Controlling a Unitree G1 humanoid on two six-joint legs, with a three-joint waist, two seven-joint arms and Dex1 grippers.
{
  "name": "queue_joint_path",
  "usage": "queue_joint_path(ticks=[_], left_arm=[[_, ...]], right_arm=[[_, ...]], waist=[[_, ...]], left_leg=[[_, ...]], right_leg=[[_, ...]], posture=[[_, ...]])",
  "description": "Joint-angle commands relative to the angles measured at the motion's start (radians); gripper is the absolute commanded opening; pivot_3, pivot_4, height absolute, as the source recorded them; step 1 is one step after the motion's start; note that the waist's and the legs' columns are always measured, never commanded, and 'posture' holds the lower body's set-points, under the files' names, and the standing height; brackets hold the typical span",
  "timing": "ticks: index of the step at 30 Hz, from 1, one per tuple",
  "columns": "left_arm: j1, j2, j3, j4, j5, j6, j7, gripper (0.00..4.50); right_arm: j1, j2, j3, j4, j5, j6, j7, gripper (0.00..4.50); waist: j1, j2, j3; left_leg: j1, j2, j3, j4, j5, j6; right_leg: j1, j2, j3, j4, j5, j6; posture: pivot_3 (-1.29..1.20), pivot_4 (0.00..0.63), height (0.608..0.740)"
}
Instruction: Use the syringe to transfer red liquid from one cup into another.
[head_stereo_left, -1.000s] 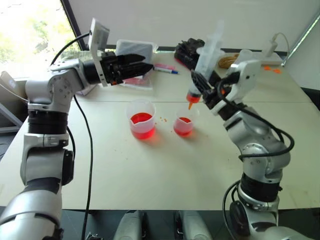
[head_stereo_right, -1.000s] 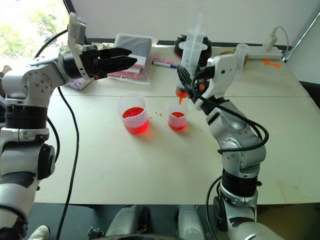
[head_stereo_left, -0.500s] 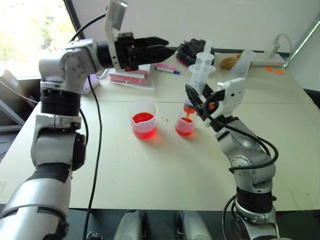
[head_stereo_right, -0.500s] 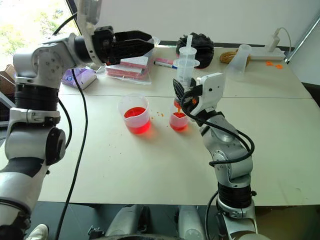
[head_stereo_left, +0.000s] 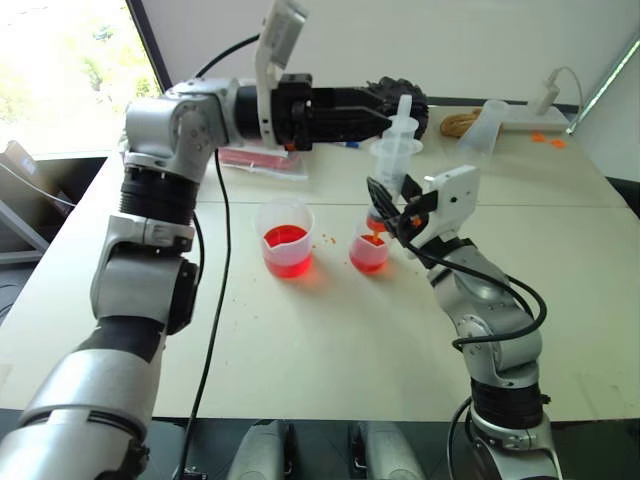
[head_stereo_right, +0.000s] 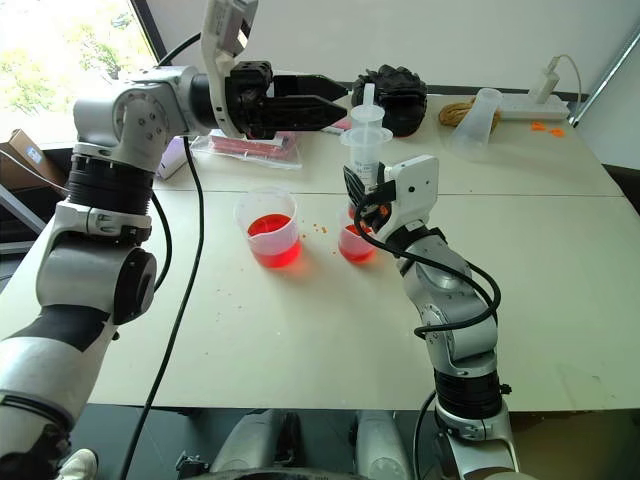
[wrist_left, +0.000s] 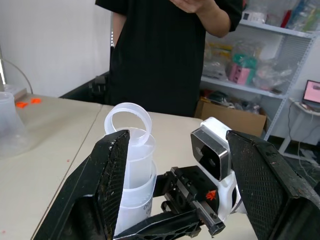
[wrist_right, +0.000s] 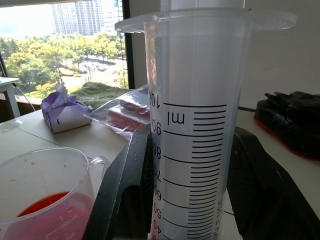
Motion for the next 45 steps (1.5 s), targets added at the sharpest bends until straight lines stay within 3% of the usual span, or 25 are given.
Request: queue_joint_path(ticks=[1, 23, 27, 32, 45], left_arm=[[-0.034, -0.016, 0.000, 0.004, 0.013, -0.023, -0.013, 3.19], [-0.099, -0.170, 0.006, 0.177, 0.101, -0.151, 0.016, 3.19], [-0.098, -0.182, 0.007, 0.192, 0.115, -0.157, 0.034, 2.13], [-0.086, -0.183, 0.003, 0.180, 0.122, -0.147, 0.032, 0.19], [-0.020, -0.176, -0.015, 0.080, 0.123, -0.093, 0.021, 0.06]], right_arm=[[-0.007, -0.008, -0.018, -0.026, -0.004, -0.026, 0.002, 1.37], [0.005, -0.006, -0.008, -0.036, -0.015, -0.018, 0.010, 1.37], [0.004, -0.005, -0.008, -0.035, -0.017, -0.019, 0.009, 1.37], [-0.003, -0.004, -0.004, -0.031, -0.020, -0.025, 0.011, 1.37], [-0.029, 0.004, -0.008, -0.022, -0.023, -0.028, 0.012, 1.37]], waist=[[0.000, 0.000, 0.000], [0.000, 0.000, 0.000], [0.000, 0.000, 0.000], [0.000, 0.000, 0.000], [0.000, 0.000, 0.000]], left_leg=[[0.000, 0.000, 0.000, 0.000, 0.000, 0.000], [0.000, 0.000, 0.000, 0.000, 0.000, 0.000], [0.000, 0.000, 0.000, 0.000, 0.000, 0.000], [0.000, 0.000, 0.000, 0.000, 0.000, 0.000], [0.000, 0.000, 0.000, 0.000, 0.000, 0.000]], right_leg=[[0.000, 0.000, 0.000, 0.000, 0.000, 0.000], [0.000, 0.000, 0.000, 0.000, 0.000, 0.000], [0.000, 0.000, 0.000, 0.000, 0.000, 0.000], [0.000, 0.000, 0.000, 0.000, 0.000, 0.000], [0.000, 0.000, 0.000, 0.000, 0.000, 0.000]], posture=[[0.00, 0.150, 0.740], [0.00, 0.150, 0.740], [0.00, 0.150, 0.740], [0.00, 0.150, 0.740], [0.00, 0.150, 0.740]])
